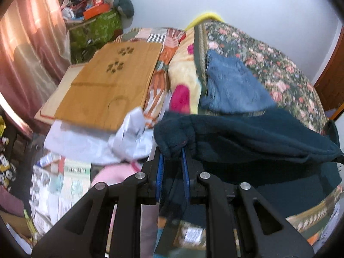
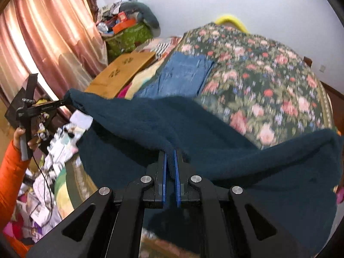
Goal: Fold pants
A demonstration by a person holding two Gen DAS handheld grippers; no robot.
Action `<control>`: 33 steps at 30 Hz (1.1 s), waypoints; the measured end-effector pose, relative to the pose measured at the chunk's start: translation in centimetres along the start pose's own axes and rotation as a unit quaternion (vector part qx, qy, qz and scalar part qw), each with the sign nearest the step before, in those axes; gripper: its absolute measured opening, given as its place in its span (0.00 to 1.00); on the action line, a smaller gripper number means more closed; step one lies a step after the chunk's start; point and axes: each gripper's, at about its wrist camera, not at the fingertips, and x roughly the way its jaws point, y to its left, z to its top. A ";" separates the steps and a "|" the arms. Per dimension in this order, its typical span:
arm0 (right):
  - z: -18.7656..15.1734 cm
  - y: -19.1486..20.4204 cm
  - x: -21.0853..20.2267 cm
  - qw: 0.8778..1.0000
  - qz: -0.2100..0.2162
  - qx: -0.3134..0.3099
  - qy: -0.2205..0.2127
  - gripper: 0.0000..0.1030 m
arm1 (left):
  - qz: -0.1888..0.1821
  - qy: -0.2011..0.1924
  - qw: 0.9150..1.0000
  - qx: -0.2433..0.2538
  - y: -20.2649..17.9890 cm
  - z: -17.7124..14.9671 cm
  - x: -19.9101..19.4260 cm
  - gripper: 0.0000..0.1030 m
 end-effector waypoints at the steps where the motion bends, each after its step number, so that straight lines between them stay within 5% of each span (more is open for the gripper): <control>1: -0.7 0.1 0.2 1.000 -0.001 -0.001 0.005 0.06 | 0.005 0.001 1.000 0.002 0.1 -0.8 0.1 0.16; 6: -3.5 1.0 1.0 0.999 -0.033 -0.027 0.012 0.07 | 0.025 0.005 1.000 0.003 0.5 -4.4 -0.4 0.16; 12: -3.7 1.2 0.6 0.998 -0.049 -0.028 0.015 0.13 | 0.030 -0.005 0.999 0.012 -0.6 -4.5 -1.8 0.16; 20: -3.1 -0.1 -3.2 0.998 -0.055 0.013 -0.037 0.42 | 0.011 -0.017 0.998 0.051 -5.9 -2.1 -2.2 0.17; 33: -2.1 -9.3 -8.6 0.986 -0.117 0.076 -0.093 0.44 | -0.038 -0.048 0.994 0.095 -16.5 3.5 -2.0 0.69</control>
